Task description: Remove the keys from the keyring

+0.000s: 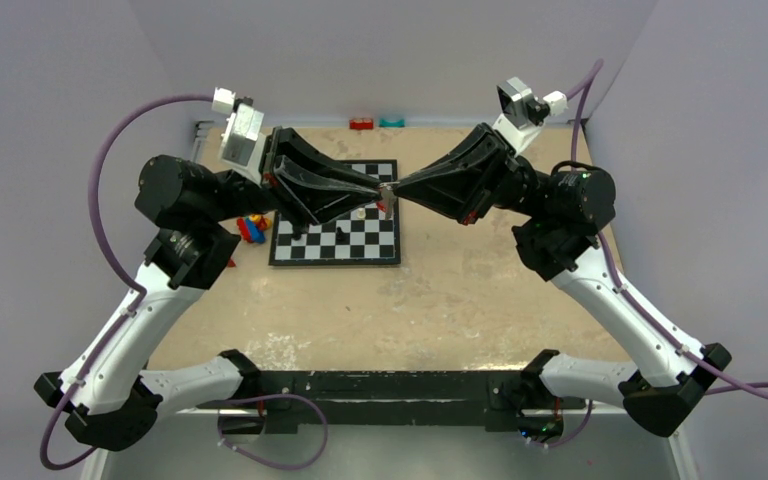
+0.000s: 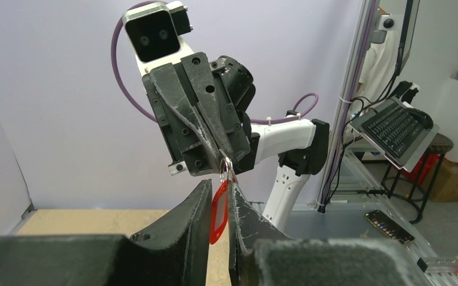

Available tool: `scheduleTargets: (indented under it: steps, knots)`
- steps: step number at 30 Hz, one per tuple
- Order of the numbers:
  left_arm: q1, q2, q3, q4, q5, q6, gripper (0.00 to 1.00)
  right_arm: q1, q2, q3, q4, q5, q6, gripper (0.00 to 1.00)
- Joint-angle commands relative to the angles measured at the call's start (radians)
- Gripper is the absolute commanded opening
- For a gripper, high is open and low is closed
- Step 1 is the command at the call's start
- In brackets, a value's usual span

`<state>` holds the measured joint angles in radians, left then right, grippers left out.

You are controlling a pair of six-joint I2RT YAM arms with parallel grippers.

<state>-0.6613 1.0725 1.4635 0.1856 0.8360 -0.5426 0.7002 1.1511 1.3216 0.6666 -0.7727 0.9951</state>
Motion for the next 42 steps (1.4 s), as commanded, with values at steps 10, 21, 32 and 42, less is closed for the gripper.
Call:
scheduleTargets:
  steps: [10, 21, 32, 42]
  knots:
    - [0.002, -0.013, 0.047, -0.035, -0.014, 0.030, 0.00, 0.007, -0.008, 0.001, -0.028, 0.008, -0.033, 0.00]
    - [0.002, -0.025, 0.118, -0.338, -0.057, 0.222, 0.00, 0.012, -0.028, 0.008, -0.186, 0.004, -0.120, 0.00]
    - [0.002, 0.030, 0.264, -0.722, -0.090, 0.447, 0.00, 0.018, -0.025, 0.031, -0.396, -0.008, -0.226, 0.00]
    - [-0.010, 0.076, 0.323, -0.910, -0.095, 0.569, 0.00, 0.020, -0.019, 0.058, -0.488, -0.014, -0.276, 0.00]
